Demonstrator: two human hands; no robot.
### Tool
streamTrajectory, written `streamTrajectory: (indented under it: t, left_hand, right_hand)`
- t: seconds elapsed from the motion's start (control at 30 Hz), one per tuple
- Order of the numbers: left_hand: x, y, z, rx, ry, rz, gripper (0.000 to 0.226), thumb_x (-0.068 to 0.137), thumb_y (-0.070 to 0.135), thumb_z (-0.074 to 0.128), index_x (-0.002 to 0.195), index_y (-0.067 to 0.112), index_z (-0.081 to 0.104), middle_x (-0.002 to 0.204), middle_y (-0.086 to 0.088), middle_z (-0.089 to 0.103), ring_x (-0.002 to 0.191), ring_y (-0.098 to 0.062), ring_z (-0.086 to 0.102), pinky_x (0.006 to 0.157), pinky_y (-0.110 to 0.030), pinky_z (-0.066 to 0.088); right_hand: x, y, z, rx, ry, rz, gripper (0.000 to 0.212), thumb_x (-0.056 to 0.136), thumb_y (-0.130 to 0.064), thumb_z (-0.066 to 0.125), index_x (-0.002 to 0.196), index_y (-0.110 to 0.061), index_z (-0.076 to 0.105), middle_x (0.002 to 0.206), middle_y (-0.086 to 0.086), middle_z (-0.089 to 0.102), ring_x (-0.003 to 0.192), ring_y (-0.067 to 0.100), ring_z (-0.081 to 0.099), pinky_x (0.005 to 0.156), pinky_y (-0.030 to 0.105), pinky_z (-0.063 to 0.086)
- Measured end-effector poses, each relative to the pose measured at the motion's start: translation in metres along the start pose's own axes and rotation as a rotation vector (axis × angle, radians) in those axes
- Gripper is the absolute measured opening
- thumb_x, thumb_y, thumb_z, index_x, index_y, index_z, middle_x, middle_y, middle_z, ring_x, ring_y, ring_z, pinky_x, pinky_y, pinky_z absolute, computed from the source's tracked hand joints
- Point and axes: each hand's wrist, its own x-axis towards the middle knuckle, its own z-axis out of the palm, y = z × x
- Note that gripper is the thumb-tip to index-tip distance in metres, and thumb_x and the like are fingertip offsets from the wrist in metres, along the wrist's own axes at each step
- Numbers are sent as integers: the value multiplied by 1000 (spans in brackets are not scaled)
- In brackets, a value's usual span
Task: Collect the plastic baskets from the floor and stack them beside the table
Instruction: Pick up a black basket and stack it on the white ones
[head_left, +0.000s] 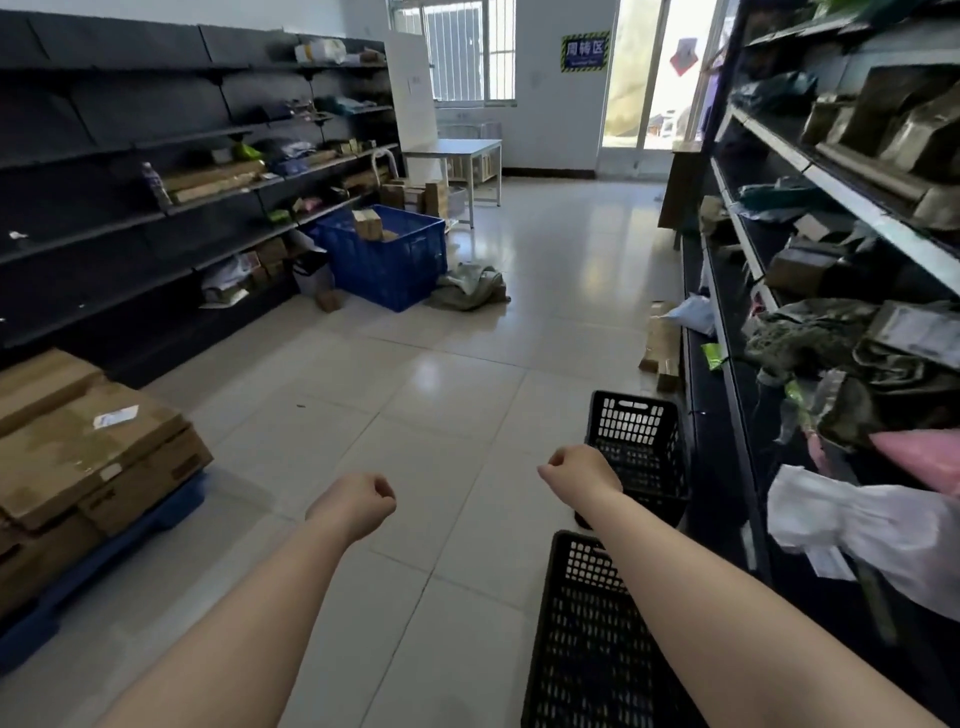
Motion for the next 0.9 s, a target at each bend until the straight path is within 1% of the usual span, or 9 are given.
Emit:
streamTrajectory:
  t: [0.1, 0.27, 0.33, 0.43, 0.53, 0.63, 0.77, 0.83, 0.9]
  left_hand:
    - [62, 19, -19, 26, -3, 79, 22, 86, 19, 54, 100, 15, 70, 104, -7, 69, 100, -25, 63, 89, -34, 51]
    - [162, 51, -54, 64, -57, 211, 8, 85, 19, 55, 85, 19, 63, 105, -9, 70, 99, -26, 63, 91, -36, 52]
    - [199, 67, -74, 89, -74, 280, 6, 86, 20, 54, 84, 22, 60, 106, -7, 69, 100, -25, 62, 93, -38, 52]
    - [253, 96, -102, 115, -118, 390, 12, 88, 19, 53, 92, 18, 64, 105, -5, 67, 99, -23, 62, 92, -38, 52]
    - [299, 128, -109, 172, -141, 480, 21, 89, 19, 52, 102, 15, 67, 107, -5, 68, 101, -23, 62, 91, -35, 51]
    - [332, 161, -95, 231, -186, 547, 22, 88, 20, 52, 103, 16, 68, 107, -5, 67, 100, -24, 62, 85, -30, 47]
    - [360, 212, -45, 244, -323, 674, 18, 86, 14, 56, 98, 10, 69, 107, -12, 69, 92, -25, 59, 87, -33, 48]
    - [367, 243, -11, 276, -397, 752, 10, 86, 10, 54, 84, 11, 64, 97, -12, 67, 91, -27, 60, 81, -32, 49]
    - [372, 272, 27, 311, -463, 831, 22, 86, 5, 51, 65, 13, 53, 81, -9, 59, 83, -25, 55, 73, -29, 42]
  right_hand:
    - [43, -11, -10, 28, 60, 52, 29, 86, -30, 53, 107, -16, 67, 115, 4, 66, 105, 24, 61, 88, 34, 51]
    - [109, -28, -25, 80, 184, 171, 20, 86, -29, 54, 93, -15, 66, 100, 4, 67, 93, 23, 61, 82, 32, 50]
    - [133, -39, -32, 105, 244, 225, 21, 86, -28, 54, 96, -14, 66, 102, 3, 66, 94, 22, 60, 81, 32, 48]
    - [166, -54, -35, 169, 317, 320, 20, 87, -29, 53, 97, -15, 65, 106, 3, 65, 90, 21, 57, 74, 29, 45]
    - [182, -55, -30, 184, 357, 419, 16, 89, -31, 53, 94, -18, 62, 97, 1, 61, 84, 19, 54, 69, 27, 42]
    - [186, -39, -23, 225, 382, 537, 14, 90, -33, 54, 83, -21, 56, 91, 0, 59, 82, 20, 55, 67, 27, 42]
    - [182, 3, -17, 266, 429, 707, 15, 89, -34, 53, 82, -21, 57, 97, 2, 64, 84, 21, 55, 69, 28, 42]
    - [180, 29, -13, 297, 460, 802, 16, 90, -34, 53, 83, -20, 57, 94, 1, 60, 86, 21, 54, 72, 28, 42]
    - [179, 56, -10, 332, 498, 893, 15, 90, -34, 53, 85, -20, 56, 95, 2, 61, 88, 22, 55, 74, 28, 44]
